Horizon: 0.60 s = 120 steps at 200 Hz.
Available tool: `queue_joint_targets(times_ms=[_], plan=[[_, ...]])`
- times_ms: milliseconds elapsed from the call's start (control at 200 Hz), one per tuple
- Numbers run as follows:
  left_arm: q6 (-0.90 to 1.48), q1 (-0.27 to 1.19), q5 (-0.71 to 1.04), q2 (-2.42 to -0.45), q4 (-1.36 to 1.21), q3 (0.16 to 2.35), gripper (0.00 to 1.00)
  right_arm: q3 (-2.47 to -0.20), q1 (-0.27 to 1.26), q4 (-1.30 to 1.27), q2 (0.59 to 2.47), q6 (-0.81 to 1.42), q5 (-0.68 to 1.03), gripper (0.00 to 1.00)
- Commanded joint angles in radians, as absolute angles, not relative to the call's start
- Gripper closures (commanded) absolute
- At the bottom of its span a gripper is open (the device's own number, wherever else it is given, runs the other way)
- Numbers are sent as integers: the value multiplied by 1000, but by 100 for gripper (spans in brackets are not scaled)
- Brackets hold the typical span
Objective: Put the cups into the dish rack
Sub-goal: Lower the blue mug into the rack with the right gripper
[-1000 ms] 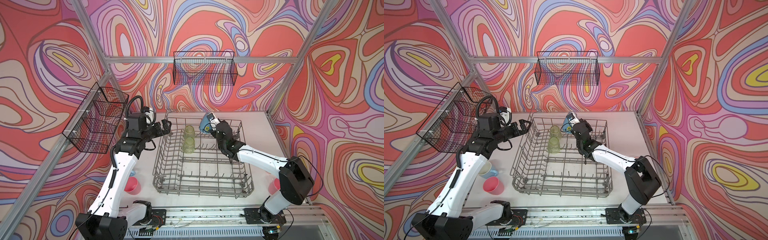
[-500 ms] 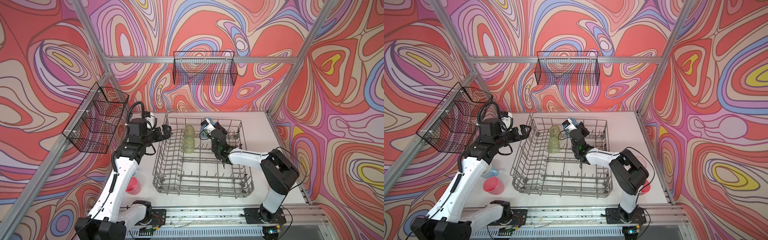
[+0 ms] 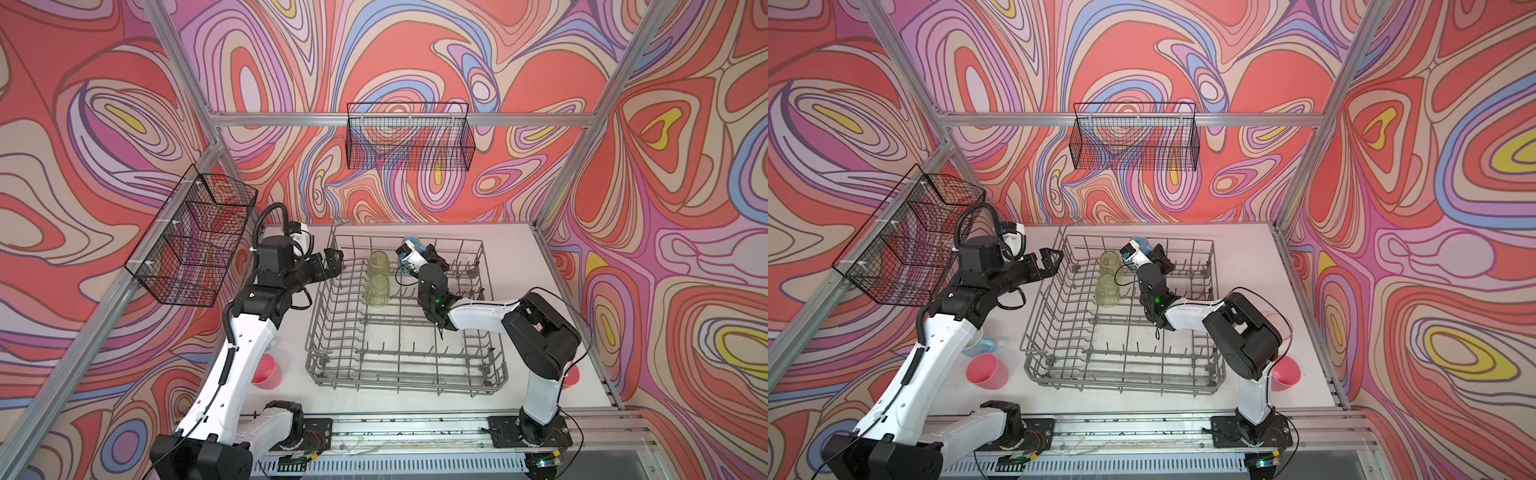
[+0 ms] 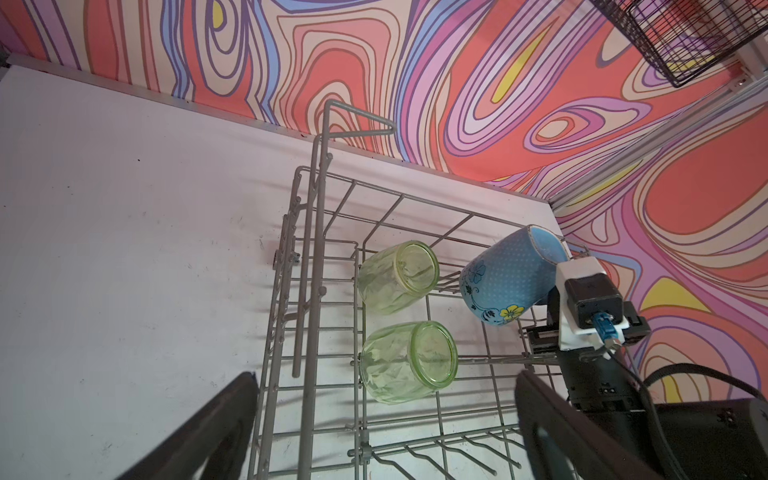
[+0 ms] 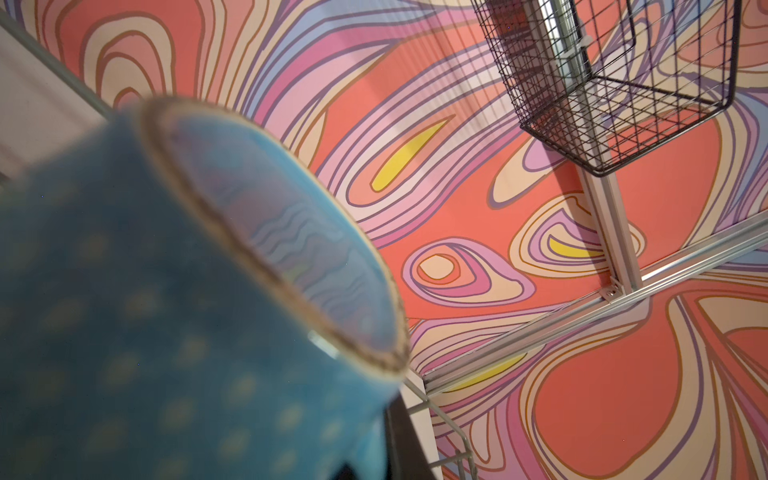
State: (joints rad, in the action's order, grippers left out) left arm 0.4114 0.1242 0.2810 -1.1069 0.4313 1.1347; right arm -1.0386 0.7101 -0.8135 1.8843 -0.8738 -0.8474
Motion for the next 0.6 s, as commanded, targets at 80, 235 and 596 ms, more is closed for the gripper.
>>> queue_joint_targets(times_ms=[80,235,596], plan=[[408,118,301,-1105,404,1116,2,-1035,686,-834,1803,-821,-843,100],[413,117,315,-1103,395,1108,3,-1022,660,-802,1780,-799,-839,100],[388,118,372,-1086,367,1091,2,-1006,649,-840,1827,-799,-844,100]])
